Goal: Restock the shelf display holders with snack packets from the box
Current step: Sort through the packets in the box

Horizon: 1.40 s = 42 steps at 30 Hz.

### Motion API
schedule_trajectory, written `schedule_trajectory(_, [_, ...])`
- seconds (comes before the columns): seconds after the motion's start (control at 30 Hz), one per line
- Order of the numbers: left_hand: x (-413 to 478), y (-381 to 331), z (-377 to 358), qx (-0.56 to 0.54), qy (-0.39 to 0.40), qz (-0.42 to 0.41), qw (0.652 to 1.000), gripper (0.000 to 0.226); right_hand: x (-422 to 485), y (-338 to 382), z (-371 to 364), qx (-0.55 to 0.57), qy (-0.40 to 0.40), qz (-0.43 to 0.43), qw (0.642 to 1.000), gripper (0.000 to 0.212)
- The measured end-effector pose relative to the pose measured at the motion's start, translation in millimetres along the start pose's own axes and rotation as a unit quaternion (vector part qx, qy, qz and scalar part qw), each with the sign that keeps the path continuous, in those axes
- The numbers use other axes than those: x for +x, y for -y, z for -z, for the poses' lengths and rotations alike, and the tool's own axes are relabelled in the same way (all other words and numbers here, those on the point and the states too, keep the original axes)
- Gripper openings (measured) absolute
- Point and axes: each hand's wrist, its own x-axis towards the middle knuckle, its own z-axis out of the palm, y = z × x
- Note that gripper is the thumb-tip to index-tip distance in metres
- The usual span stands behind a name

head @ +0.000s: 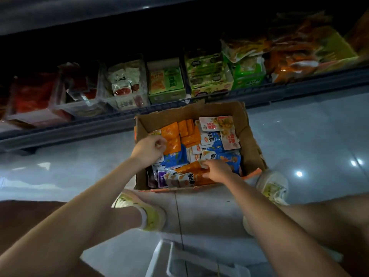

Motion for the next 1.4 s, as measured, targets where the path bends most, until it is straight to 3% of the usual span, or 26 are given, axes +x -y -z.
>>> schedule_trajectory(0.13, [9, 10, -17, -0.103, 0.000, 0.002, 0.995, 0.023, 26, 6, -6, -0.095, 0.007, -0.005, 0.995, 0.049])
schedule_trajectory(0.3, [19, 38, -41, -0.257, -0.024, 0.084, 0.963, 0.020, 43, 11, -20, -0.173, -0.040, 0.012, 0.984, 0.030])
schedule_trajectory(0.43, [26, 55, -45, -0.300, -0.030, 0.123, 0.945, 0.019, 34, 3, -14, -0.071, -0.052, -0.008, 0.996, 0.031])
schedule_trajectory(0.53, [27, 61, -46, -0.305, -0.047, 0.135, 0.941, 0.016, 28, -9, -7, 0.106, -0.119, -0.056, 0.986, 0.022])
schedule_trajectory(0.6, [26, 61, -50, -0.303, -0.059, 0.150, 0.939, 0.014, 23, -11, -1, 0.348, -0.151, -0.099, 0.920, 0.007])
schedule_trajectory(0.67, [24, 56, -52, -0.307, -0.054, 0.164, 0.936, 0.011, 16, -5, 9, 0.537, -0.151, -0.150, 0.816, 0.007])
schedule_trajectory(0.73, [22, 49, -58, -0.329, -0.026, 0.169, 0.929, 0.007, 10, -1, 16, 0.626, -0.132, -0.182, 0.746, 0.001])
schedule_trajectory(0.8, [18, 36, -61, -0.379, 0.025, 0.180, 0.907, 0.017, 6, 2, 23, 0.675, -0.099, -0.186, 0.707, 0.012])
schedule_trajectory(0.83, [17, 27, -61, -0.431, 0.054, 0.195, 0.879, 0.023, 3, 5, 26, 0.690, -0.084, -0.180, 0.696, 0.015])
schedule_trajectory(0.93, [17, 5, -62, -0.594, 0.120, 0.221, 0.764, 0.037, -2, 16, 33, 0.705, -0.051, -0.147, 0.692, 0.009])
schedule_trajectory(1.03, [18, -6, -61, -0.654, 0.094, 0.213, 0.720, 0.038, -8, 28, 36, 0.675, -0.042, -0.124, 0.726, 0.010])
schedule_trajectory(1.1, [19, -8, -60, -0.662, 0.071, 0.189, 0.721, 0.042, -11, 31, 37, 0.658, -0.059, -0.116, 0.741, 0.016])
schedule_trajectory(1.2, [18, -10, -53, -0.623, 0.005, 0.176, 0.762, 0.039, -15, 33, 38, 0.654, -0.093, -0.108, 0.743, 0.024])
schedule_trajectory(1.3, [20, -11, -49, -0.581, -0.071, 0.177, 0.792, 0.024, -21, 37, 46, 0.646, -0.126, -0.104, 0.745, 0.018])
schedule_trajectory(1.4, [19, -14, -44, -0.558, -0.097, 0.166, 0.807, 0.027, -25, 41, 55, 0.640, -0.151, -0.109, 0.746, 0.007])
